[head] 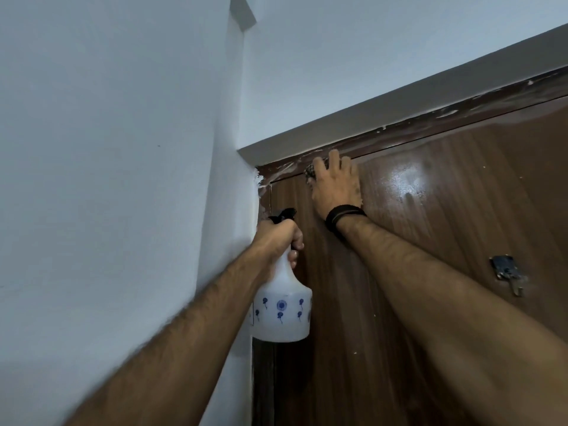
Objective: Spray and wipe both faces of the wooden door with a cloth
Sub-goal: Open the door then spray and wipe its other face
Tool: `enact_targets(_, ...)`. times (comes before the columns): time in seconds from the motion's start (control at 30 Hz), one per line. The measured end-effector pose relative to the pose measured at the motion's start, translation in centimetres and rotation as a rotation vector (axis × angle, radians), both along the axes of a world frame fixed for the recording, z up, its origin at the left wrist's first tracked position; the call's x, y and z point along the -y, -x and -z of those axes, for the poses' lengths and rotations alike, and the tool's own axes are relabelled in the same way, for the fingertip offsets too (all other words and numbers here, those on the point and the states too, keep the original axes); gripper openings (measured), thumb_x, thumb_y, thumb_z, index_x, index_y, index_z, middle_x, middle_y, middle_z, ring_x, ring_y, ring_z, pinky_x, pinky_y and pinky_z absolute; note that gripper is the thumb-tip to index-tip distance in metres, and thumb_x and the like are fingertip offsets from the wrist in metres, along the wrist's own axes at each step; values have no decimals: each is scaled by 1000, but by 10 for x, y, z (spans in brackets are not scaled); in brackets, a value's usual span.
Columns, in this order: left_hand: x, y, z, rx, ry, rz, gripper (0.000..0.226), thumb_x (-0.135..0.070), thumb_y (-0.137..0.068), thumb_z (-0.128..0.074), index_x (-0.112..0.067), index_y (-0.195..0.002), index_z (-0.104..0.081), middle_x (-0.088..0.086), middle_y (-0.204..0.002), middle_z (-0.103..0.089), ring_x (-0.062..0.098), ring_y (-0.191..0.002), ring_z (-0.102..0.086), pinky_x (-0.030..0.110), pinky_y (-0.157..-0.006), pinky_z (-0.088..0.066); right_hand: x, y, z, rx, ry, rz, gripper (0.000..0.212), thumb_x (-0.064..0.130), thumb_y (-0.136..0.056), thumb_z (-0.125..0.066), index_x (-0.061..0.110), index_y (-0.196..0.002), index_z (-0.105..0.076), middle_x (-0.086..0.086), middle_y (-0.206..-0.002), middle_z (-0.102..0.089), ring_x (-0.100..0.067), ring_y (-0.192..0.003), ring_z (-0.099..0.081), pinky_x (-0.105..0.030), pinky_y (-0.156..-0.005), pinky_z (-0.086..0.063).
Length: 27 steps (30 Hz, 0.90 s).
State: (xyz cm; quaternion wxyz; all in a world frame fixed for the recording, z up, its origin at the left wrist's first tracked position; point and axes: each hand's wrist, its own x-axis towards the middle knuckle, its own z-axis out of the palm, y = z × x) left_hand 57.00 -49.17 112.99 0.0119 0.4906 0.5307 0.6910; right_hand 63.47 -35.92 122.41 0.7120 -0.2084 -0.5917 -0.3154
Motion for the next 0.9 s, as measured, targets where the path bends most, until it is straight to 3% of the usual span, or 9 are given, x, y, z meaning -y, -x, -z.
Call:
enact_targets(0.1, -5, -6, 6, -22, 11, 14, 12, -1, -77, -53, -7, -86, -59, 8, -74, -57, 13, -47, -45, 26, -49, -44, 4, 11, 18, 267, -67, 20, 36, 34, -95, -55, 20, -128, -49, -11, -130, -42, -29, -110, -44, -41, -92, -37)
enact_targets(0.2, -12, -17, 8, 17, 12, 58, 14, 0, -77, -52, -7, -87, -59, 7, -72, -56, 13, -46, -44, 25, -48, -43, 5, -3, 25, 370, -101, 21, 38, 32, -95, -57, 21, -130, -49, -11, -130, -41, -30, -111, -44, -42, -91, -37)
enact_targets(0.4, -19, -55, -9, -4, -20, 133, 18, 5, -75, -52, -2, -89, -59, 12, -75, -55, 14, -44, -44, 26, -47, -43, -30, -82, 0, 32, 29, 18, 35, 35, -94, -57, 17, -123, -52, -16, -127, -46, -33, -108, -47, -45, -91, -40)
enact_targets(0.63, -19, -73, -12, -50, -3, 159, 12, 6, -68, -50, -4, -74, -54, 11, -71, -51, 14, -44, -43, 25, -45, -43, -37, -89, 58, 233, -43, 13, 35, 38, -94, -56, 22, -125, -51, -9, -120, -45, -25, -101, -45, -39, -86, -41)
enact_targets(0.77, -20, -81, -15, -53, 1, 197, 19, 7, -71, -51, -1, -86, -59, 12, -79, -57, 11, -45, -44, 26, -47, -43, -44, -104, 69, 358, -111, 40, 37, 40, -94, -56, 23, -126, -52, -8, -120, -46, -25, -101, -47, -39, -86, -42)
enact_targets(0.9, -18, -87, -16, -35, -4, 213, 20, 7, -74, -52, -3, -90, -58, 10, -81, -59, 9, -44, -45, 24, -46, -43, -40, -123, 8, 50, 104, 21, 37, 37, -96, -55, 20, -128, -48, -11, -127, -42, -28, -112, -45, -42, -96, -38)
